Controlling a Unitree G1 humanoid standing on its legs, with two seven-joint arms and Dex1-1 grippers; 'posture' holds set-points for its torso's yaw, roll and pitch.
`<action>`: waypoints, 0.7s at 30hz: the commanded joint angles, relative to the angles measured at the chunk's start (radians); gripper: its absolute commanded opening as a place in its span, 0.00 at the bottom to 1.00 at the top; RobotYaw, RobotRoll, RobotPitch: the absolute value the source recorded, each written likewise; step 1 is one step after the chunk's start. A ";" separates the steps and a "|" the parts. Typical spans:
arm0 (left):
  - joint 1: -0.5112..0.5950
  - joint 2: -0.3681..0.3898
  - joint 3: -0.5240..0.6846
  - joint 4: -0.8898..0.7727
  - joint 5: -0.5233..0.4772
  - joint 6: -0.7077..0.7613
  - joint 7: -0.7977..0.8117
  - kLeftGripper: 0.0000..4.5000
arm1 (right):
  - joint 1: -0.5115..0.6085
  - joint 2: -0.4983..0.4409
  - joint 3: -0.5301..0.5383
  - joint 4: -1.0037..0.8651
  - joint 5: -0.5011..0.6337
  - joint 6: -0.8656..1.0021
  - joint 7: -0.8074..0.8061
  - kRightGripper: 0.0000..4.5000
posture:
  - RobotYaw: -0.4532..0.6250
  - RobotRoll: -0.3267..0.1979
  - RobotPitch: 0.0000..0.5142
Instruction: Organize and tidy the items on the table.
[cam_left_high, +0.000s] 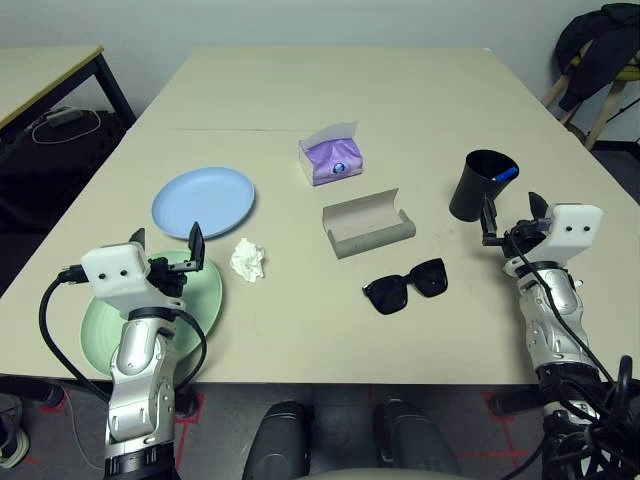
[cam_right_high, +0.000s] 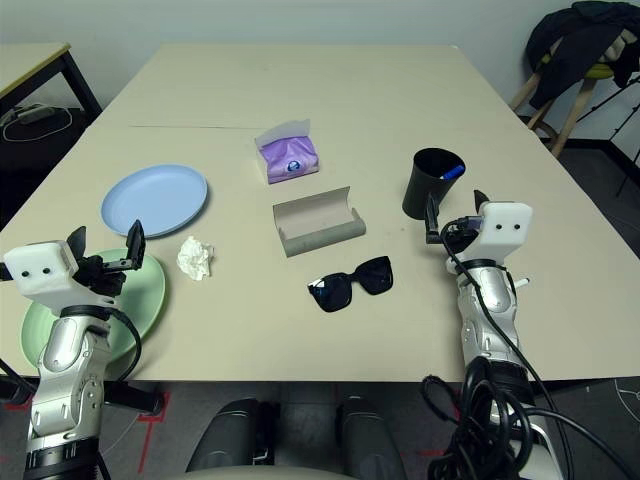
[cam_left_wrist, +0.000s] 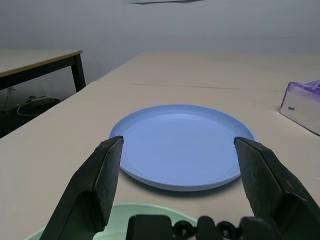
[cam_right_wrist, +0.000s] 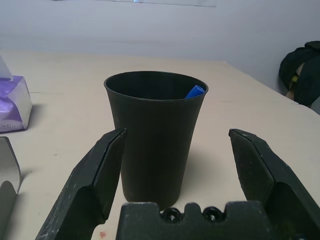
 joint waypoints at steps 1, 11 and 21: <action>0.014 -0.002 -0.015 -0.011 0.007 0.013 -0.002 1.00 | 0.012 -0.002 -0.007 0.002 0.007 0.011 0.006 0.99 | 0.53 0.62 0.14; 0.013 -0.001 -0.021 -0.010 0.008 0.013 0.002 1.00 | 0.015 -0.001 -0.006 -0.005 0.006 0.015 0.006 0.99 | 0.53 0.62 0.14; 0.003 0.005 -0.022 -0.005 0.012 0.017 0.001 1.00 | 0.024 0.003 -0.002 -0.024 0.024 0.037 0.028 0.99 | 0.52 0.62 0.14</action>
